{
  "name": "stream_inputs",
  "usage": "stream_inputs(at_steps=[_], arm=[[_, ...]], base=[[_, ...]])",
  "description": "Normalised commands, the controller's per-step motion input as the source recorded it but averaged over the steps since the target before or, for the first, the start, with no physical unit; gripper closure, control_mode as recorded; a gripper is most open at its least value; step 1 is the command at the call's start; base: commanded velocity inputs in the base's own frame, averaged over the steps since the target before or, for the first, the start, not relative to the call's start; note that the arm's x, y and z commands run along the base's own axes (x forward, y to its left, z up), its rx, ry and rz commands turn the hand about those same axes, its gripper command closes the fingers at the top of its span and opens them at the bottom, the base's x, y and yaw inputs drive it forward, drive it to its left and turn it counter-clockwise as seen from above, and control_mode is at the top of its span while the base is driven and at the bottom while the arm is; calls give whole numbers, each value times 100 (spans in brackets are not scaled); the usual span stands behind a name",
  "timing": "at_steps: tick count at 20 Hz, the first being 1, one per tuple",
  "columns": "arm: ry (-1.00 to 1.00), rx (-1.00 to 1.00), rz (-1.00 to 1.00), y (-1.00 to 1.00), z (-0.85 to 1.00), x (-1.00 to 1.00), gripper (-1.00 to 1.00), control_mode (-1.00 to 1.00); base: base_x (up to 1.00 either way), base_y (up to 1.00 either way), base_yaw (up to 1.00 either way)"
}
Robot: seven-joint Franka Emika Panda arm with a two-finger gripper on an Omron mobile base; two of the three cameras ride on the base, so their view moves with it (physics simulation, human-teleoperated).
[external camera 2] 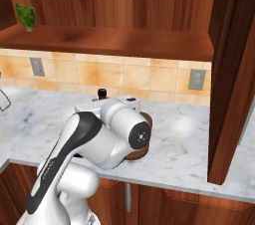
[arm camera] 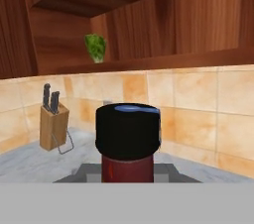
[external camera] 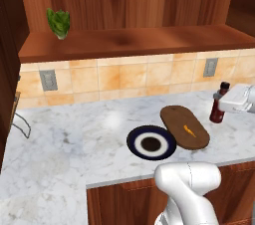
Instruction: Pick the shrimp from the plate and place it on the cutting board. Then pick the condiment bottle from the cabinet and place it next to the cutting board.
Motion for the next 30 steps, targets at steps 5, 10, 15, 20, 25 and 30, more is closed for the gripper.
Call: stream_inputs(at_steps=[5,10,15,20,25,30], arm=[[0,-4,0,-4,-6,0,100,-100],[0,-5,-1,-18,-9,4,100,-100],[0,-4,-1,-26,-9,8,100,-100],[0,-2,-1,-25,-8,10,100,-100],[0,-1,-1,-22,-7,9,100,-100],[0,-1,-1,-18,-5,6,100,-100]], base=[[0,0,0],[0,0,0],[0,0,0],[0,0,0],[0,0,0],[0,0,0]])
